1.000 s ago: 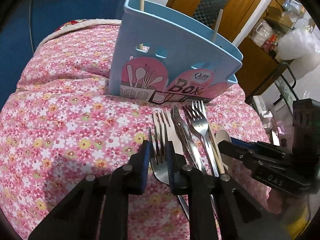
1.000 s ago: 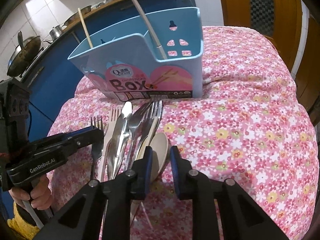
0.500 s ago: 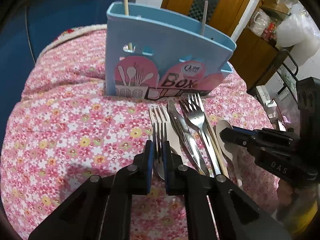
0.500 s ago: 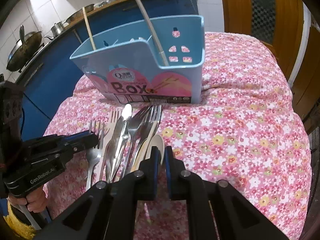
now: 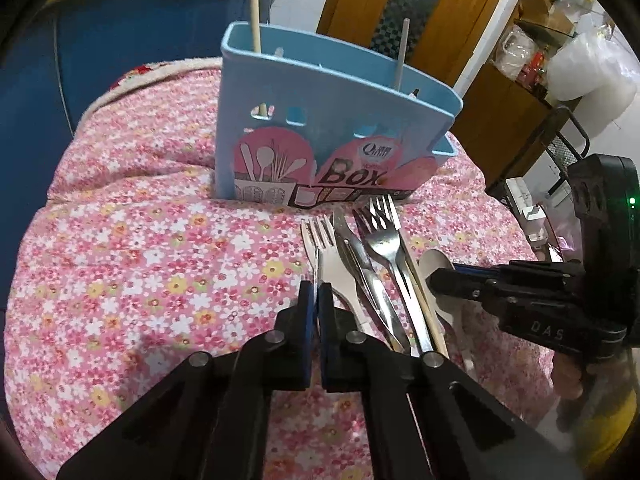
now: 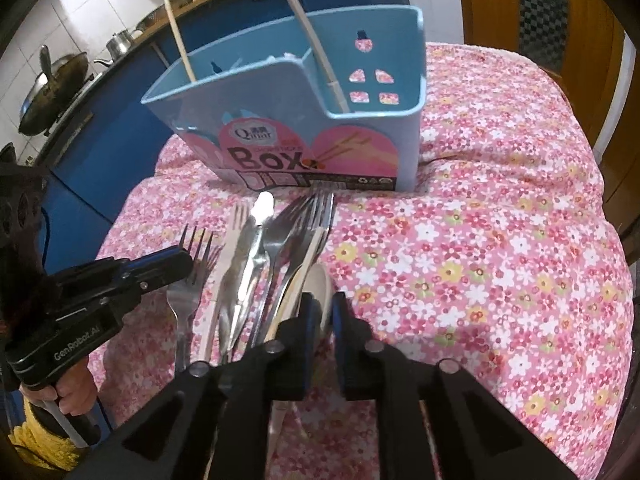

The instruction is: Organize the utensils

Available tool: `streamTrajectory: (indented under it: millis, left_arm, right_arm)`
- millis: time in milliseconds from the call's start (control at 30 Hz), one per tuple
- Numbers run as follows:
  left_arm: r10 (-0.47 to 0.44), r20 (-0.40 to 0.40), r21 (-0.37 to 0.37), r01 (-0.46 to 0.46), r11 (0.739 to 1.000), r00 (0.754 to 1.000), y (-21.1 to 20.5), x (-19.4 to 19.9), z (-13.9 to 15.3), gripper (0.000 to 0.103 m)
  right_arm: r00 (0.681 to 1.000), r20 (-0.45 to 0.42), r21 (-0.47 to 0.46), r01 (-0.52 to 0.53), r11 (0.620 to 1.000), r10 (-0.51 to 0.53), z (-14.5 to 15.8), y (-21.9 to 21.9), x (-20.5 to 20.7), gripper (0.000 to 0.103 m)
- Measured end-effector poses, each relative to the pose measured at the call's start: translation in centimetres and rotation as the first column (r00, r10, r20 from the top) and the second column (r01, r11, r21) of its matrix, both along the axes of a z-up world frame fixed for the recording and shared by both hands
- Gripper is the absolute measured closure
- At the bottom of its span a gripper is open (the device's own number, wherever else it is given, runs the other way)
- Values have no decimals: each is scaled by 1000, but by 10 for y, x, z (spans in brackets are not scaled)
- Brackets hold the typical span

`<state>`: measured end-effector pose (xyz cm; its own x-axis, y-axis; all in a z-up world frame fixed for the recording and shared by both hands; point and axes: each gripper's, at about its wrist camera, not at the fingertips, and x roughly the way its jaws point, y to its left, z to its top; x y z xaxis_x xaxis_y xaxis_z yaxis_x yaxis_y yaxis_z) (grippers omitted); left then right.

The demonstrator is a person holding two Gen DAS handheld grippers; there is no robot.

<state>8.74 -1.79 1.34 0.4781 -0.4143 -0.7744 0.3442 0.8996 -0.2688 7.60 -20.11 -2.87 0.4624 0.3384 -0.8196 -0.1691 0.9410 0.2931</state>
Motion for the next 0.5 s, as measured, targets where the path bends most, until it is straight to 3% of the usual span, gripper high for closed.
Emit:
streamTrajectory:
  millis: [233,500]
  left_arm:
    - [28,45,-7,-27,1000,999,11,-9,12,103]
    - [95,218,-22,-92,996,971,25,-30,49,103]
  right_arm:
    - [994,106,23,27,999,-29,23,-4,-21,97]
    - [941,325,-10,100,995,-92,66,-7,-48,97]
